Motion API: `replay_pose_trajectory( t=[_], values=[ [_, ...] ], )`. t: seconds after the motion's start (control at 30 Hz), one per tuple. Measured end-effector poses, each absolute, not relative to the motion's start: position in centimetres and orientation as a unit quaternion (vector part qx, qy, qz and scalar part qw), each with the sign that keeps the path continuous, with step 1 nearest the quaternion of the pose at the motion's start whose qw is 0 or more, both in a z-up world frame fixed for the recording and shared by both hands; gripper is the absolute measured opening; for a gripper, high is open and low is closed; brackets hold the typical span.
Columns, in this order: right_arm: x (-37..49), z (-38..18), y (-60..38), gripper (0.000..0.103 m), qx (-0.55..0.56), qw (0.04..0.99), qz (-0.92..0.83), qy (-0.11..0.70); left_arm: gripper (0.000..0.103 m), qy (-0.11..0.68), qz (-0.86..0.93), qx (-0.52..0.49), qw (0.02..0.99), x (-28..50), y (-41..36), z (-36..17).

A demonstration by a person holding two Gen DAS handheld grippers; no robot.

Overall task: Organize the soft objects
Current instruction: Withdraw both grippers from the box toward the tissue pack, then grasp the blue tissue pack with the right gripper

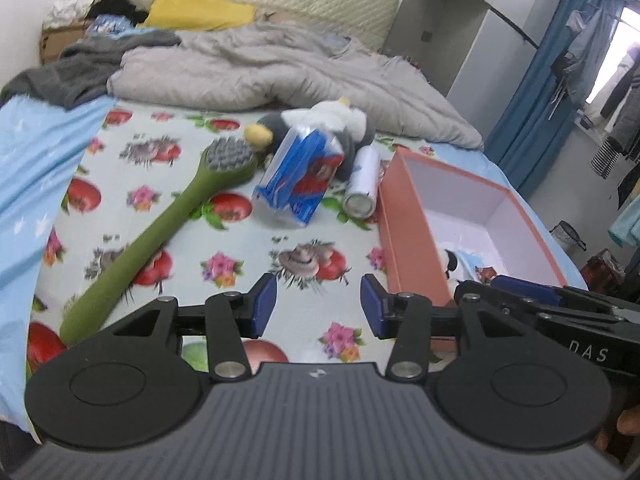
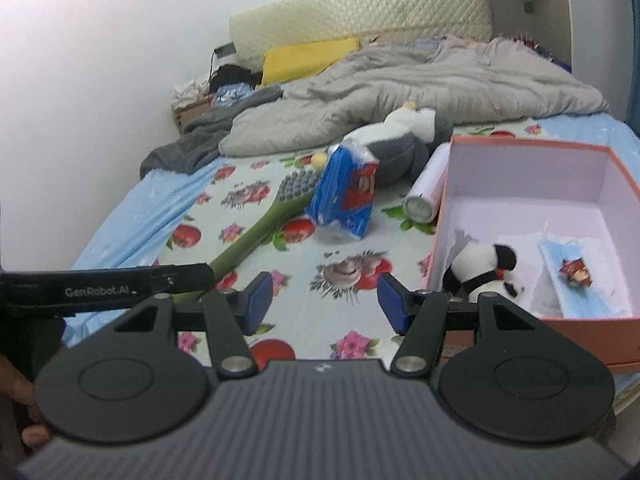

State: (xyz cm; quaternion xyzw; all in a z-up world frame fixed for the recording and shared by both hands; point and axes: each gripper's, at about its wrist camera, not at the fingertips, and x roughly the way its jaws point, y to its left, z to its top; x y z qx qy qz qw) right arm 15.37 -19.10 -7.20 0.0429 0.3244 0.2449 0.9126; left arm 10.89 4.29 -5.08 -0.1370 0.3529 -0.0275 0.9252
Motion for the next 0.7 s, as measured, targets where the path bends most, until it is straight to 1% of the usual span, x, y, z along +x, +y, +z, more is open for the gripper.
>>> replay_pose_trajectory(
  t=[0.33, 0.4, 0.43, 0.7],
  values=[
    [16.8, -9.2, -17.5, 0.060, 0.044, 0.902, 0.251, 0.348, 0.053, 0.374, -0.010, -0.152, 0.915, 12.2, 6.3, -8.2],
    [17.4, -9.5, -17.3, 0.060, 0.048, 0.902, 0.251, 0.349, 0.058, 0.378, -0.006, -0.151, 0.913, 12.8, 6.8, -8.8],
    [17.8, -9.6, -17.2, 0.060, 0.051, 0.902, 0.251, 0.348, 0.064, 0.380, -0.003, -0.150, 0.913, 13.2, 6.9, -9.0],
    [21.9, -10.4, -15.5, 0.060, 0.066, 0.898, 0.251, 0.354, 0.065, 0.372, 0.008, -0.145, 0.917, 16.7, 8.5, -10.5]
  ],
)
